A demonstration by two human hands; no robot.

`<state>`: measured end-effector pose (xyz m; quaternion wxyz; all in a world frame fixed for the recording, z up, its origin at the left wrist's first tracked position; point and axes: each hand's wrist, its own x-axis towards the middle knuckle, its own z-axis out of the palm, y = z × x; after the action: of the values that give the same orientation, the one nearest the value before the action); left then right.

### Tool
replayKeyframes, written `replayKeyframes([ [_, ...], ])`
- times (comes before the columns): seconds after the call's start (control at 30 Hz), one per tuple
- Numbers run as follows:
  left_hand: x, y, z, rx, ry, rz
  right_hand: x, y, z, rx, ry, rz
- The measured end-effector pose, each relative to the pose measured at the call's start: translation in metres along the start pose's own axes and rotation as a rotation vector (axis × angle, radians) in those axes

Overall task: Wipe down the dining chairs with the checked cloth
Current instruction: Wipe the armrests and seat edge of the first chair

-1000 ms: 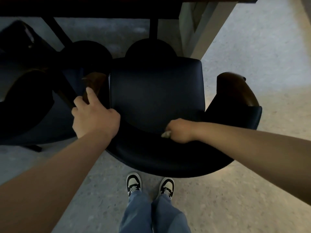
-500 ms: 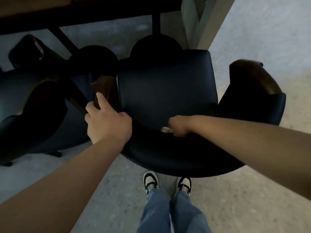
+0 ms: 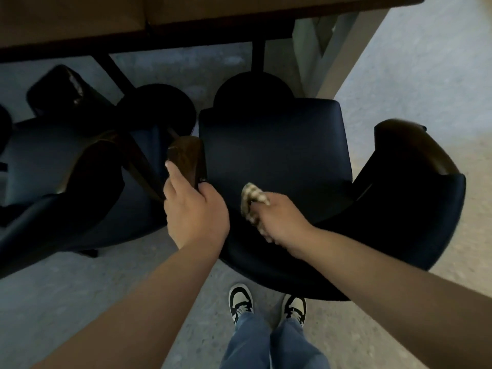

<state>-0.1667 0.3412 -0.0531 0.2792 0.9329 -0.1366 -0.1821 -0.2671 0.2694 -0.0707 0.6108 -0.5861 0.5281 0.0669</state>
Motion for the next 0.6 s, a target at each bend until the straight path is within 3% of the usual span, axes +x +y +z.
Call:
replayKeyframes([
  [0.1,0.001,-0.007,-0.002,-0.460,0.026,-0.138,-0.016,-0.027,0.022,0.316,0.018,0.022],
  [0.2,0.002,-0.013,-0.006,-0.799,-0.027,-0.279,-0.003,-0.059,0.052,0.418,-0.024,-0.013],
  [0.3,0.005,-0.019,-0.007,-0.907,-0.089,-0.263,0.031,-0.092,0.079,0.353,0.050,-0.077],
  [0.43,0.011,-0.037,-0.003,-0.977,-0.222,-0.204,0.090,-0.108,0.092,0.380,0.180,-0.011],
  [0.5,0.015,-0.046,0.000,-0.986,-0.292,-0.144,0.111,-0.099,0.089,0.506,0.119,0.097],
  [0.6,0.020,-0.062,0.006,-1.018,-0.363,-0.057,0.112,-0.088,0.090,0.461,0.057,0.101],
])
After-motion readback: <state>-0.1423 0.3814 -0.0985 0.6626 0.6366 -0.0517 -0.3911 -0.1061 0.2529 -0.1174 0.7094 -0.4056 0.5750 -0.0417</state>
